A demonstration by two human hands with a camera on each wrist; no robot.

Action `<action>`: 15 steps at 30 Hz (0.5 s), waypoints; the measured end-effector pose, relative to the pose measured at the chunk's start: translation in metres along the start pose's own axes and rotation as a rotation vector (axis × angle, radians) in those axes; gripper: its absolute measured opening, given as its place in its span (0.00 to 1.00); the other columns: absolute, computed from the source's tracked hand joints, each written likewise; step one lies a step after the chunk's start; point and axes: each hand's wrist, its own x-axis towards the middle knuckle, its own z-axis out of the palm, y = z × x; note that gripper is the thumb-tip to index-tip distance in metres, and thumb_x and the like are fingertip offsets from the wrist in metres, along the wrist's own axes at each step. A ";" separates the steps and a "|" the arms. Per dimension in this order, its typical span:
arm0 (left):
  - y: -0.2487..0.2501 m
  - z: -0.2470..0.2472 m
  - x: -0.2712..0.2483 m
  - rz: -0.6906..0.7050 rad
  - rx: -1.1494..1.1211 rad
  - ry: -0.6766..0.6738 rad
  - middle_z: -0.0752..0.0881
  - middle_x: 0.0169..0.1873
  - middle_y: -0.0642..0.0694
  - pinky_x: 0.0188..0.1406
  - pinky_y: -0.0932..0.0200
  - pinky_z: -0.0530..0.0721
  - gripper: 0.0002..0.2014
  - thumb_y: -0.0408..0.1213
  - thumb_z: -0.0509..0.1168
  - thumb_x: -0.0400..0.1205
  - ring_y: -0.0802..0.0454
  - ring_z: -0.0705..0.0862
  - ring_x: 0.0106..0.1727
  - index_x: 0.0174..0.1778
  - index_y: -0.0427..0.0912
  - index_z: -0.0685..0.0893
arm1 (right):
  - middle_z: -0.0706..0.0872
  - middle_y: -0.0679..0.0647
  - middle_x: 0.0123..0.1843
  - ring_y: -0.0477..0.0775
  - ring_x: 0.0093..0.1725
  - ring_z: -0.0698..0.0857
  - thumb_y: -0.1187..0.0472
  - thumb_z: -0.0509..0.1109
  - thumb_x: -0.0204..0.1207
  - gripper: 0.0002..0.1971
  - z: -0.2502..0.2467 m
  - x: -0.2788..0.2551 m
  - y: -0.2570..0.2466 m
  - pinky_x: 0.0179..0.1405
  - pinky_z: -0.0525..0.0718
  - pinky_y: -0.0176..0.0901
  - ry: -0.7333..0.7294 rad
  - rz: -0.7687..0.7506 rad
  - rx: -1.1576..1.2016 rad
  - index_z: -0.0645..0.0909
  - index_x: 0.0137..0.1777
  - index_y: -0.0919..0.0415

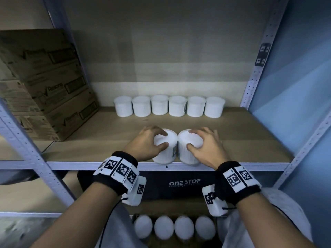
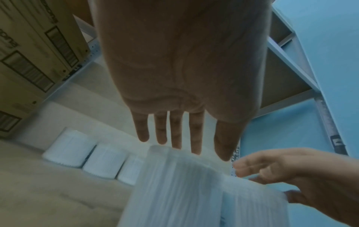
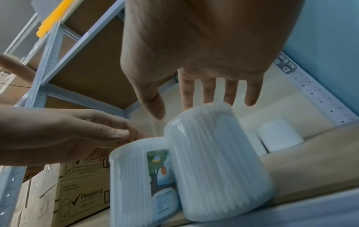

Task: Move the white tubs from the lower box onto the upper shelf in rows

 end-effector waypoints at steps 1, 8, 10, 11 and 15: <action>0.001 -0.002 -0.002 -0.005 0.003 -0.001 0.80 0.66 0.53 0.67 0.60 0.72 0.15 0.47 0.66 0.79 0.53 0.76 0.69 0.61 0.50 0.83 | 0.78 0.46 0.68 0.53 0.71 0.70 0.51 0.70 0.71 0.21 -0.002 0.000 0.000 0.73 0.70 0.52 -0.017 -0.007 0.002 0.81 0.65 0.49; 0.007 0.002 0.001 0.019 0.046 -0.012 0.83 0.61 0.52 0.61 0.64 0.75 0.13 0.43 0.66 0.79 0.54 0.81 0.65 0.59 0.48 0.86 | 0.80 0.48 0.70 0.53 0.71 0.71 0.56 0.67 0.75 0.19 -0.010 0.002 -0.002 0.70 0.73 0.45 -0.134 -0.052 -0.136 0.82 0.66 0.53; 0.009 0.006 0.007 0.032 0.049 -0.015 0.83 0.61 0.51 0.62 0.61 0.77 0.14 0.44 0.66 0.80 0.53 0.81 0.64 0.60 0.48 0.86 | 0.80 0.49 0.69 0.54 0.72 0.71 0.56 0.67 0.75 0.19 -0.010 0.004 0.000 0.69 0.73 0.44 -0.108 -0.037 -0.135 0.83 0.66 0.53; 0.010 0.009 0.010 0.035 0.050 -0.013 0.83 0.61 0.51 0.64 0.59 0.78 0.14 0.45 0.65 0.80 0.52 0.81 0.65 0.60 0.48 0.86 | 0.81 0.49 0.69 0.54 0.72 0.71 0.55 0.67 0.75 0.18 -0.010 0.005 0.003 0.69 0.73 0.44 -0.095 -0.026 -0.131 0.83 0.65 0.53; 0.016 0.024 0.031 0.055 0.043 0.013 0.83 0.63 0.49 0.67 0.60 0.74 0.15 0.44 0.64 0.81 0.51 0.78 0.68 0.62 0.46 0.85 | 0.83 0.50 0.66 0.52 0.69 0.73 0.54 0.70 0.74 0.17 -0.011 0.018 0.017 0.67 0.74 0.43 -0.047 0.014 -0.108 0.85 0.63 0.54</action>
